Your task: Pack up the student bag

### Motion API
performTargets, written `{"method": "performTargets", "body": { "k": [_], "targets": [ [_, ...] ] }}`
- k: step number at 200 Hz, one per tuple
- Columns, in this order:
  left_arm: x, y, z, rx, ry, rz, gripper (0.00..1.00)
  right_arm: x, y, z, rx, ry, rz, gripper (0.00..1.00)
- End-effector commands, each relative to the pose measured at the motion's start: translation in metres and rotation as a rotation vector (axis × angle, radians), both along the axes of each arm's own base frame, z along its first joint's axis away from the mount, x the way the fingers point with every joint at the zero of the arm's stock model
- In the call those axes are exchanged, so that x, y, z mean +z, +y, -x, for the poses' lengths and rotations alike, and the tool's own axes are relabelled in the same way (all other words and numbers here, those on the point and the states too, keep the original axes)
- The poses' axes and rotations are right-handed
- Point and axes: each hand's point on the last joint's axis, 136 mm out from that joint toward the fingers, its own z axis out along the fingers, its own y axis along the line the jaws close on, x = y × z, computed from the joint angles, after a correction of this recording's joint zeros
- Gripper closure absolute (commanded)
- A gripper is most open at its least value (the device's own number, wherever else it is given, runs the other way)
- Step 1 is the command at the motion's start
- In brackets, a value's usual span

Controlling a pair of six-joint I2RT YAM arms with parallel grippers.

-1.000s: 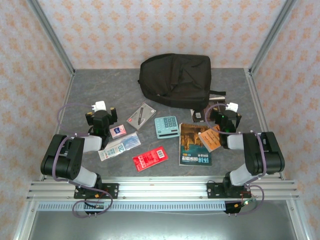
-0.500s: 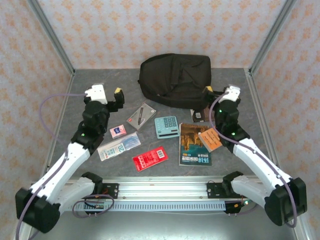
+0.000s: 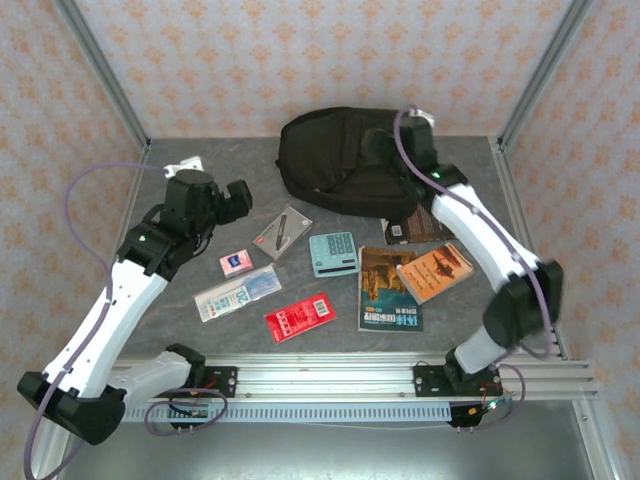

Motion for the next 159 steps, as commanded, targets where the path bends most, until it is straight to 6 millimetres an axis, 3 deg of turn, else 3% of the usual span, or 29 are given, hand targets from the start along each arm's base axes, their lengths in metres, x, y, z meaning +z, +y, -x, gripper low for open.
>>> {"method": "performTargets", "body": {
  "k": [1, 15, 40, 65, 85, 106, 136, 159],
  "targets": [
    [-0.024, -0.008, 0.025, -0.013, 0.130, 0.087, 0.00, -0.044, 0.055, -0.001, 0.147, 0.152, 0.069, 0.00],
    [-0.034, -0.013, 0.032, -0.046, 0.144, 0.112, 0.00, -0.060, 0.084, -0.013, 0.278, 0.181, 0.146, 0.01],
    [-0.039, -0.023, 0.043, -0.143, 0.142, 0.121, 0.00, -0.092, 0.139, -0.034, 0.479, 0.254, 0.111, 0.01],
    [-0.038, -0.014, 0.057, -0.158, 0.123, 0.071, 0.00, -0.120, 0.178, -0.053, 0.561, 0.285, 0.141, 0.13],
    [-0.037, -0.005, 0.063, -0.149, 0.080, 0.038, 0.00, -0.138, 0.199, -0.064, 0.591, 0.282, 0.153, 0.19],
    [-0.041, 0.003, 0.067, -0.129, 0.072, 0.000, 0.00, -0.154, 0.207, -0.074, 0.590, 0.269, 0.149, 0.22],
    [-0.048, 0.003, 0.067, -0.136, 0.090, -0.009, 0.02, -0.164, 0.233, -0.067, 0.670, 0.247, 0.123, 0.29],
    [-0.051, 0.003, 0.068, -0.137, 0.095, -0.010, 0.03, -0.173, 0.243, -0.063, 0.671, 0.230, 0.183, 0.42]
  ]
}}
